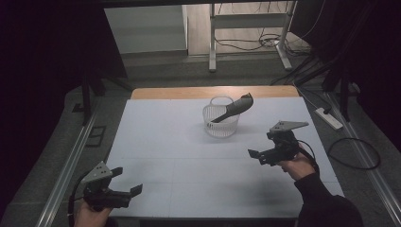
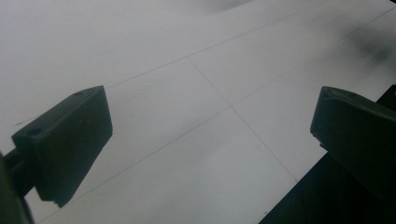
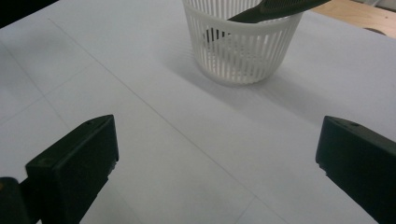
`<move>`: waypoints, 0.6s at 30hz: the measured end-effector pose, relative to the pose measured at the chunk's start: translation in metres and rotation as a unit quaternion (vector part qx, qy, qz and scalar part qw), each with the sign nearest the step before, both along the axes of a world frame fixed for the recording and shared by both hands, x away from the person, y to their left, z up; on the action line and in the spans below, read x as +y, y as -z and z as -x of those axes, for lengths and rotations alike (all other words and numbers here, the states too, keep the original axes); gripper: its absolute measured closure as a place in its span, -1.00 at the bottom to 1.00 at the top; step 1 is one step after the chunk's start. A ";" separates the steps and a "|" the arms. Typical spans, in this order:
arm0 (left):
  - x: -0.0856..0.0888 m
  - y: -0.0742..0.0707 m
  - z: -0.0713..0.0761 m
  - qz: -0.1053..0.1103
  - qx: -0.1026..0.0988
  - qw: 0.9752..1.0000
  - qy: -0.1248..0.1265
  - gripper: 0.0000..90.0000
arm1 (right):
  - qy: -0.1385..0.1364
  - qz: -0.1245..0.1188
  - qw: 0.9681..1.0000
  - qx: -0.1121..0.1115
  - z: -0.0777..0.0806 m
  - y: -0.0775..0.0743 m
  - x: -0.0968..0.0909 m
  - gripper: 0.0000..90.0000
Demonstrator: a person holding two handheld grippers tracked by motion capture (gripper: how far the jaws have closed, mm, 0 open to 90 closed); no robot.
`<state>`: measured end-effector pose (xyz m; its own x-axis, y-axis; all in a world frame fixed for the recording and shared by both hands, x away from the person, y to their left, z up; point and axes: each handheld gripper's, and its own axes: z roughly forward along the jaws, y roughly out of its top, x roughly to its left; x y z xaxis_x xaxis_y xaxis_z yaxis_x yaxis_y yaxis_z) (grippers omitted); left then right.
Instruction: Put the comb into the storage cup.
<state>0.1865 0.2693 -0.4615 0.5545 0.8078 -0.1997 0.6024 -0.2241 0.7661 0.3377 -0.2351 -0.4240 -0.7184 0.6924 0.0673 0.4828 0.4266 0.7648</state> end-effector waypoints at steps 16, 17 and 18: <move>0.001 0.000 0.000 0.005 0.000 1.000 -0.002 -1.00 | -0.001 -0.015 1.000 -0.003 0.019 -0.004 -0.012 -1.00; 0.001 0.000 0.000 0.005 0.000 1.000 -0.002 -1.00 | -0.001 -0.014 1.000 -0.004 0.020 -0.004 -0.012 -1.00; 0.001 0.000 0.000 0.005 0.000 1.000 -0.002 -1.00 | -0.001 -0.014 1.000 -0.004 0.020 -0.004 -0.012 -1.00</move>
<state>0.1866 0.2705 -0.4616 0.5518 0.8076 -0.2082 0.6034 -0.2142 0.7681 0.3173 -0.2472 -0.4200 -0.7200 0.6893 0.0799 0.4755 0.4063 0.7803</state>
